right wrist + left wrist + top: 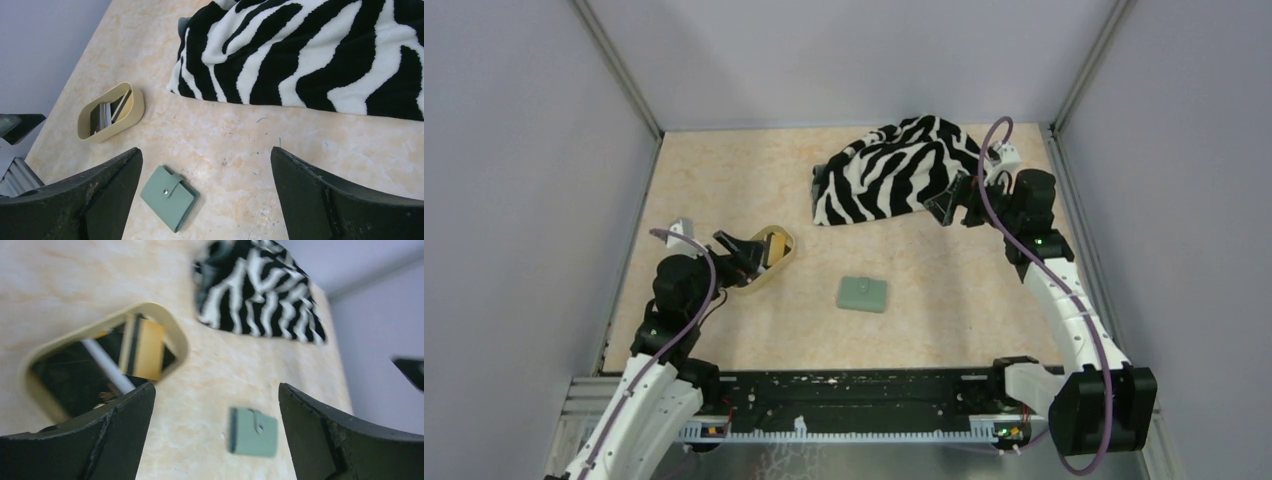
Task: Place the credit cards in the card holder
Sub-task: Open the card holder at the center of the board.
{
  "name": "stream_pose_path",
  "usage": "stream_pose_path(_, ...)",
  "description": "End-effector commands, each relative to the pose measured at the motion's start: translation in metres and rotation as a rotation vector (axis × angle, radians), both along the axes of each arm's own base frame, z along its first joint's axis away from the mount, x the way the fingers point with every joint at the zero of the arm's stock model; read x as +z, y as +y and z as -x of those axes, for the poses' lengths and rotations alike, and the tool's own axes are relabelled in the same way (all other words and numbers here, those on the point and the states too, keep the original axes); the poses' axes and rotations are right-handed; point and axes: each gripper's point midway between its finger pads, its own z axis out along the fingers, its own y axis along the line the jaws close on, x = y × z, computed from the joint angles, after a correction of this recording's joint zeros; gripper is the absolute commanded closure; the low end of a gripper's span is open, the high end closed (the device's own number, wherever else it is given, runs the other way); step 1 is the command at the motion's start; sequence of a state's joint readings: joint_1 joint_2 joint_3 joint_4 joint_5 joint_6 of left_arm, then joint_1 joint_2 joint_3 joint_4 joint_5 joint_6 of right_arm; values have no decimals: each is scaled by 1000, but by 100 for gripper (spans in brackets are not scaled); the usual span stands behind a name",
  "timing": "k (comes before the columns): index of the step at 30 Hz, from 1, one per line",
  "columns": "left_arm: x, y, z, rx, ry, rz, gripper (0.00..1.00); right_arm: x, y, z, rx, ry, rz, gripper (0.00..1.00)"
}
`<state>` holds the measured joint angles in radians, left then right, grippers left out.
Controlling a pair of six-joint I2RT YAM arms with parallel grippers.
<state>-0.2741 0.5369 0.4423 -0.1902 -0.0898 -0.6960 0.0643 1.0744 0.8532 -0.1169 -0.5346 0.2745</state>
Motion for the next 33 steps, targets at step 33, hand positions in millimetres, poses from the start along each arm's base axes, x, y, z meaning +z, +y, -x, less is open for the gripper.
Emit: stream_pose_path(33, -97, -182, 51, -687, 183, 39, 22, -80, 97, 137, 1133, -538, 349, 11)
